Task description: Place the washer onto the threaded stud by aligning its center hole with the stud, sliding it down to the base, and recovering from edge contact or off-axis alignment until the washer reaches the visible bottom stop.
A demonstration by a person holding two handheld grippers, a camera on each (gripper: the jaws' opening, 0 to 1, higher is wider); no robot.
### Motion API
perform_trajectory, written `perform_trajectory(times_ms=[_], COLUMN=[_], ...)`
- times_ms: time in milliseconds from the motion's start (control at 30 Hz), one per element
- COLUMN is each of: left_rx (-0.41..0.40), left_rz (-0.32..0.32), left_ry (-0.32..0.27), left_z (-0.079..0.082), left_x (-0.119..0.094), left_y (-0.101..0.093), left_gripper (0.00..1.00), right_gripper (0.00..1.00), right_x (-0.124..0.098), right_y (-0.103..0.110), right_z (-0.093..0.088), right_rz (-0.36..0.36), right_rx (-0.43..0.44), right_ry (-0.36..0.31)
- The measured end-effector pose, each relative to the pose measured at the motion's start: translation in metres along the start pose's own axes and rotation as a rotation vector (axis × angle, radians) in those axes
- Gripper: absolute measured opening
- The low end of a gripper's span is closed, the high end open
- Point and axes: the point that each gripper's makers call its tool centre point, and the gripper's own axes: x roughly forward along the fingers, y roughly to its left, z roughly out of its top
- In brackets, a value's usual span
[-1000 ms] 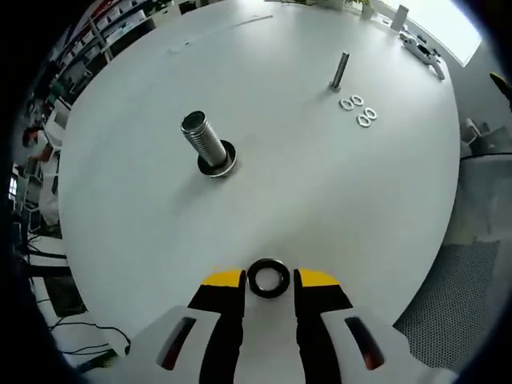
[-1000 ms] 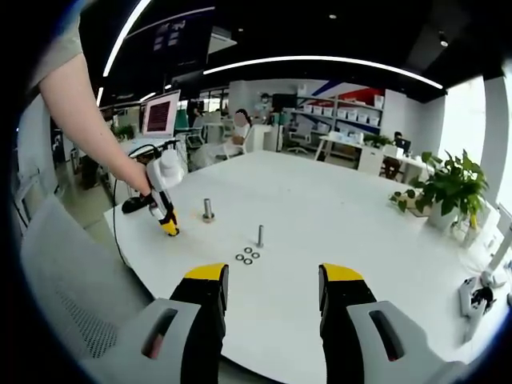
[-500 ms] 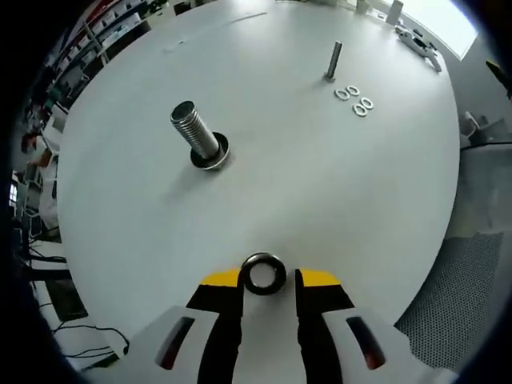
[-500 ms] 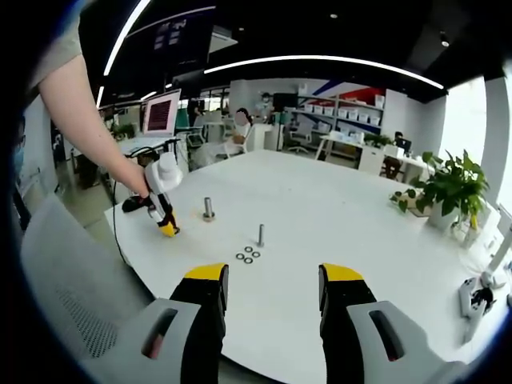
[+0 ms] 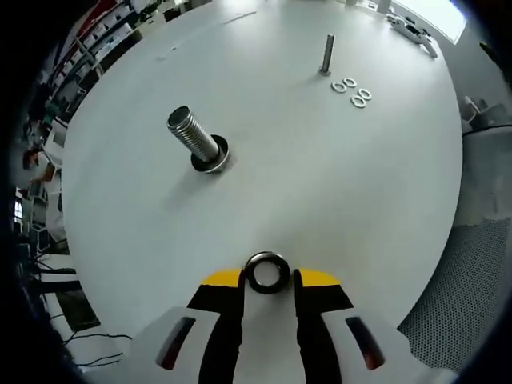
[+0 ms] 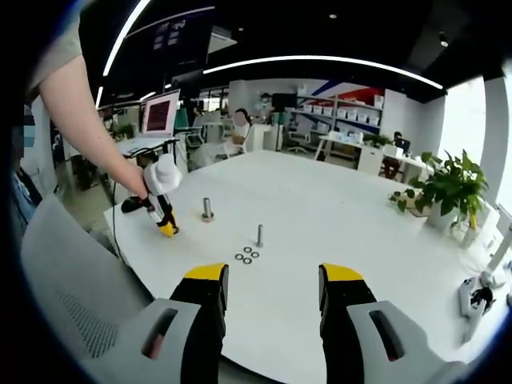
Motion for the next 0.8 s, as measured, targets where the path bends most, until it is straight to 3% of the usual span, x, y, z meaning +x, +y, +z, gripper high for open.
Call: perform_trajectory(times_ms=[267, 367, 800], left_rx=[-0.006, -0.065, -0.005], left_rz=[-0.006, -0.043, -0.046], left_ry=[-0.005, 0.004, 0.043], left_z=[0.0031, 0.0011, -0.0002], left_x=[0.0015, 0.0011, -0.0013], left_y=[0.0006, -0.0044, -0.0064], left_gripper=[0.24, 0.22, 0.25], right_gripper=[0.47, 0.47, 0.47], right_x=[0.0001, 0.0002, -0.0002], right_y=[-0.0003, -0.0003, -0.0004], right_z=[-0.0003, -0.0002, 0.0004], right_rz=[-0.001, -0.001, -0.004], right_rx=[0.001, 0.001, 0.003], right_ry=[0.001, 0.002, 0.001])
